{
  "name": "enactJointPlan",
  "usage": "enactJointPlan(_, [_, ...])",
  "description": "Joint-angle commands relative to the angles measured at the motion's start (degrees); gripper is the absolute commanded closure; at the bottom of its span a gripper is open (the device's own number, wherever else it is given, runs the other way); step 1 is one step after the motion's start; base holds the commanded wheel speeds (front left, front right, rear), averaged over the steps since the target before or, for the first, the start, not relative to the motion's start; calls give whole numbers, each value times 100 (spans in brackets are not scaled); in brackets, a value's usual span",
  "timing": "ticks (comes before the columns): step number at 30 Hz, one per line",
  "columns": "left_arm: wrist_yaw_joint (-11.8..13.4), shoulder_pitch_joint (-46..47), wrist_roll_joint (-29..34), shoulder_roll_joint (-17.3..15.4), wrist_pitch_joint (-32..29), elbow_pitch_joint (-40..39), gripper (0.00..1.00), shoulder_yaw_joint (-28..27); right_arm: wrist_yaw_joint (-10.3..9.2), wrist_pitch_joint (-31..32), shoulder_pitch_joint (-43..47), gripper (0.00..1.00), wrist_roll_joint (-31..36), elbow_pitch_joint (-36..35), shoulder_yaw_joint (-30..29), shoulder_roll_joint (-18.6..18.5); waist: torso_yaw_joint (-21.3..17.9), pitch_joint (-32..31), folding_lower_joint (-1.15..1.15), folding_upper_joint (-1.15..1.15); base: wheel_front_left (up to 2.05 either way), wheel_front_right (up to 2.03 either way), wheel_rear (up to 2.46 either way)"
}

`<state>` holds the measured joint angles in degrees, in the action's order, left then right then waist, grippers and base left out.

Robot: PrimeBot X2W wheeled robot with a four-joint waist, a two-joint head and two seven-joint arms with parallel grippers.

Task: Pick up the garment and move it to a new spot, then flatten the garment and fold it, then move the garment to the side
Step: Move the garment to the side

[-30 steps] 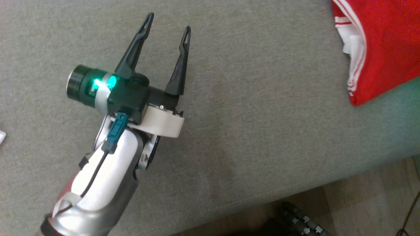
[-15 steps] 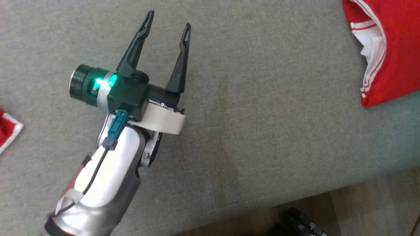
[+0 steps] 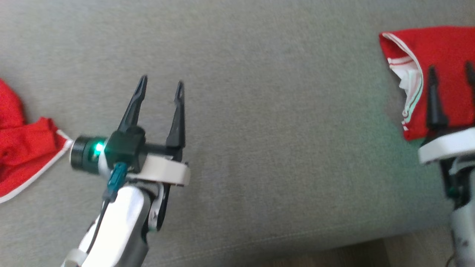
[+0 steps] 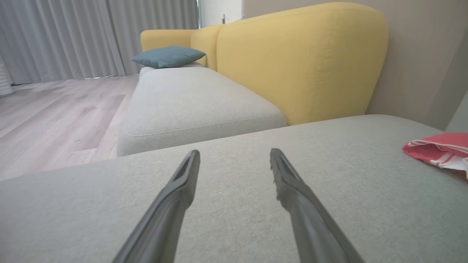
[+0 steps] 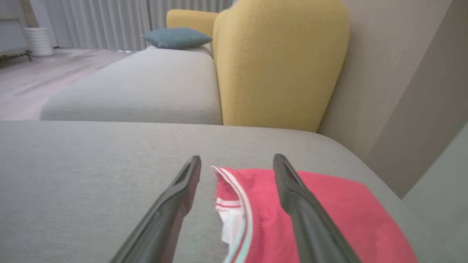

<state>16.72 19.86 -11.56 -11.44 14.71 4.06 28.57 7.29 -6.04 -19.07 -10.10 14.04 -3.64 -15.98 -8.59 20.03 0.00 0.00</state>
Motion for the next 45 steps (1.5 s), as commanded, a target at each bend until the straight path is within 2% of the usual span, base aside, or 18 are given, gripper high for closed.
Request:
enactJointPlan(1, [70, -54, -51, -135, 28, -173, 0, -278, 20, 64, 199, 0, 18, -448, 153, 38, 245, -303, 0, 0, 0, 0, 0])
enactJointPlan(8, [264, -645, -228, -187, 29, -193, 0, -557, 20, 346, 915, 0, 63, -1289, 379, 616, 627, -733, 0, 0, 0, 0, 0])
enactJointPlan(16, [360, -1230, -364, -244, 29, -246, 0, -828, 20, 586, 1449, 0, 169, -1748, 410, 957, 780, -1178, 0, 0, 0, 0, 0])
enactJointPlan(32, [380, -1982, -435, -403, 9, -268, 0, -878, 20, 915, 2218, 0, 167, -2105, 403, 1201, 683, -1813, 0, 0, 0, 0, 0])
enactJointPlan(45, [432, -2101, -453, -489, -94, -383, 0, -830, 20, 962, 2404, 0, 35, -2206, 396, 1276, 629, -1935, 0, 0, 0, 0, 0])
